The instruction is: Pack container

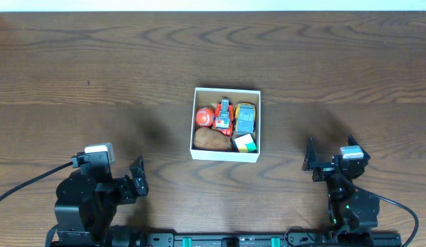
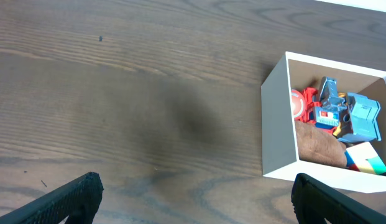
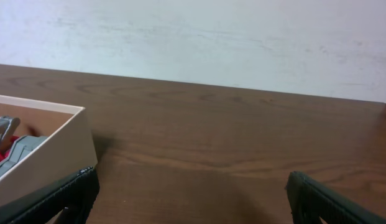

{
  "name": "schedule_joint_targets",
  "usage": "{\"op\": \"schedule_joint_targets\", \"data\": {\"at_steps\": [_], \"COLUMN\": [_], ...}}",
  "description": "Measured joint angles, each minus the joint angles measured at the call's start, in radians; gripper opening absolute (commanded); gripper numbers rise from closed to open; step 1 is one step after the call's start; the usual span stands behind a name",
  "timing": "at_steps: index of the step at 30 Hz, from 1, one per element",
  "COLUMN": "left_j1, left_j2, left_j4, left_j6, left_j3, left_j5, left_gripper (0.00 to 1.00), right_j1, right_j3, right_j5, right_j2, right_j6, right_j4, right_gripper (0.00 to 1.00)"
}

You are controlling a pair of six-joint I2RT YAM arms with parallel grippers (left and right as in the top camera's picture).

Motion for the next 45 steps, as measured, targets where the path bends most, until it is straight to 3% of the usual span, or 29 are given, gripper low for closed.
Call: {"op": "schedule_joint_targets", "data": {"at_steps": [14, 19, 30, 38, 42, 45], "left_j1": [0.003, 0.039, 0.070, 0.103, 0.113, 0.113], "left_j2": [-0.006, -0.083, -0.342, -0.402, -0.402, -0.402], "left_j4": [-0.019, 0.014, 0.546, 0.949, 1.030, 1.006], "left_j6": [0.034, 0.046, 0.084, 0.163, 0.222, 0.255], "left_j3": [-0.001, -0.070, -0.522, -0.751, -0.790, -0.798], "left_j5": [0.000, -0.001, 0.000, -0.001, 0.000, -0.001], "left_gripper": [0.98, 0.98, 0.98, 0.98, 0.98, 0.98], "right_j1": [0.000, 0.000, 0.000, 0.000, 0.000, 0.000], "right_j3": [0.000, 0.000, -0.001, -0.001, -0.001, -0.001], "right_j5": [0.000, 0.000, 0.001, 0.003, 0.003, 0.003], "right_j2": [0.000, 0.000, 0.000, 0.000, 0.000, 0.000], "right_j6": [0.000, 0.000, 0.000, 0.000, 0.000, 0.000], "right_j4": [0.000, 0.000, 0.000, 0.001, 0.001, 0.001], "right_gripper": [0.99, 0.99, 0.99, 0.99, 0.99, 0.99]}}
